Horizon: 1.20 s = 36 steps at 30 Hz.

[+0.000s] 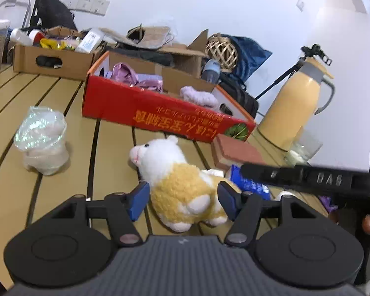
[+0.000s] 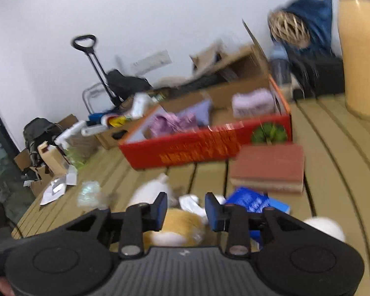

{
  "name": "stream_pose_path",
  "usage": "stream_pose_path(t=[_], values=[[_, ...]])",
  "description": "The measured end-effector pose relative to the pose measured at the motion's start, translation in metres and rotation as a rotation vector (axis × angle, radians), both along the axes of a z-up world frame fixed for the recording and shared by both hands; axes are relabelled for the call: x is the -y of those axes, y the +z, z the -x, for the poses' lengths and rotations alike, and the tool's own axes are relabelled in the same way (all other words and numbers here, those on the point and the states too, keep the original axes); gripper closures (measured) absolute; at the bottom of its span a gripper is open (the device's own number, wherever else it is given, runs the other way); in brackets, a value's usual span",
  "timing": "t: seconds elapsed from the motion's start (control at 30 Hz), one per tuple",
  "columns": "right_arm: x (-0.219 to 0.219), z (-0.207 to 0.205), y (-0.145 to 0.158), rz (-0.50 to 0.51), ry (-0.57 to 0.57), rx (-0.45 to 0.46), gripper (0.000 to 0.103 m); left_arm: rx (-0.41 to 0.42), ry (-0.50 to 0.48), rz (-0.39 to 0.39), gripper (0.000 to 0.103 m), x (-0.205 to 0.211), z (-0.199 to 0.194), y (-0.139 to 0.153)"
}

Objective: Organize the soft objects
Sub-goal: 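Carry the plush lamb into the box and open both grippers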

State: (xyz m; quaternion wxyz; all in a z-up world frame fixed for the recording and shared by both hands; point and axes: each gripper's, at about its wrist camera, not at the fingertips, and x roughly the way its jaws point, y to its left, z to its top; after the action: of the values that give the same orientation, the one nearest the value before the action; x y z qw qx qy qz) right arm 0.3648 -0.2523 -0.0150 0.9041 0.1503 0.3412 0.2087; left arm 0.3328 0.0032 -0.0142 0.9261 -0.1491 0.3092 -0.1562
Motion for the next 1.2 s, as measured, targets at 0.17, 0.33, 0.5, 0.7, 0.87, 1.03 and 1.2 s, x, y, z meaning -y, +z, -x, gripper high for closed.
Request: stream_pose_path(t=[0.17,0.33,0.5,0.7,0.87,1.03,1.2], values=[[0.001,-0.008,-0.041,-0.190,0.021,-0.118,0.057,-0.070,-0.018,0.092,0.045,-0.007,-0.008,-0.019],[0.006,-0.015,-0.059,-0.336,-0.009,-0.165,0.062,-0.056,0.016,0.091,0.049,-0.010,-0.006,-0.012],[0.009,-0.001,-0.031,-0.362,-0.004,-0.077,0.064,0.044,0.002,0.123,0.049,-0.011,0.002,0.028],[0.025,-0.048,0.019,-0.368,-0.044,0.037,0.064,0.055,-0.023,0.163,0.050,0.006,-0.084,0.080],[0.045,-0.134,0.030,-0.404,-0.084,-0.012,0.064,0.023,-0.036,0.125,0.050,0.031,-0.183,0.089],[0.052,-0.221,0.015,-0.354,-0.154,-0.115,0.063,-0.111,-0.031,0.104,0.051,0.047,-0.273,0.060],[0.044,-0.282,-0.026,-0.258,-0.226,-0.251,0.072,-0.238,-0.031,-0.034,0.050,0.062,-0.328,0.024]])
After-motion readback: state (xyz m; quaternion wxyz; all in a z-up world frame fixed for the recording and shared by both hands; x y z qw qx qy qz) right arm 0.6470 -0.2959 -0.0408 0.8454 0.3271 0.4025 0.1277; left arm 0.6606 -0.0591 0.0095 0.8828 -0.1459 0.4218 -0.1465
